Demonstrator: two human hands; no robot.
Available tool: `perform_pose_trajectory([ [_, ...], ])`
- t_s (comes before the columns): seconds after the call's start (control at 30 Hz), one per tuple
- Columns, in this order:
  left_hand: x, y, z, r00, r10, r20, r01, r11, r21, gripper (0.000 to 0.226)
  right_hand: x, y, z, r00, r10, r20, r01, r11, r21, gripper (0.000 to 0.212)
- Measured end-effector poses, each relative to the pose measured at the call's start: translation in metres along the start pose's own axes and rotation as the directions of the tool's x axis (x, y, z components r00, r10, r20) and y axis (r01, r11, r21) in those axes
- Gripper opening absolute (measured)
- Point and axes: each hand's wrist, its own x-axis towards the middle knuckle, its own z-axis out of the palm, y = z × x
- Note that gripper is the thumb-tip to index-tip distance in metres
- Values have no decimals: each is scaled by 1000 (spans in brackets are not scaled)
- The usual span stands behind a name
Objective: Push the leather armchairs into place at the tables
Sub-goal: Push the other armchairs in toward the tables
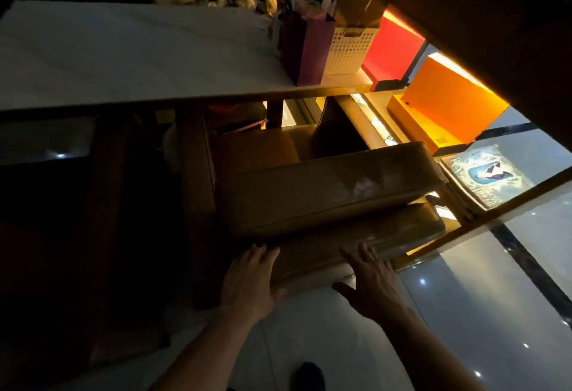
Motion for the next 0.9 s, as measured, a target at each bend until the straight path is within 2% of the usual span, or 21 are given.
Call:
perform_pose_trajectory([
  [0.23, 17, 13, 58, 972, -135, -190, 159, 980, 118, 91, 77, 55, 16, 989, -144, -47, 142, 989, -45, 105],
  [0.43, 24, 27, 90, 937, -229, -265, 268, 956, 119, 100, 105, 75, 41, 970, -242, -13, 240, 967, -83, 115],
  [0.6, 33, 27, 92, 918, -266, -294, 308, 945, 107, 94, 110, 74, 53, 962, -258, -94, 247, 962, -115, 109],
  [0.9, 30, 15, 92, 915, -215, -342, 282, 946, 159, 87, 107, 69, 56, 957, -268, -112, 250, 956, -152, 101],
])
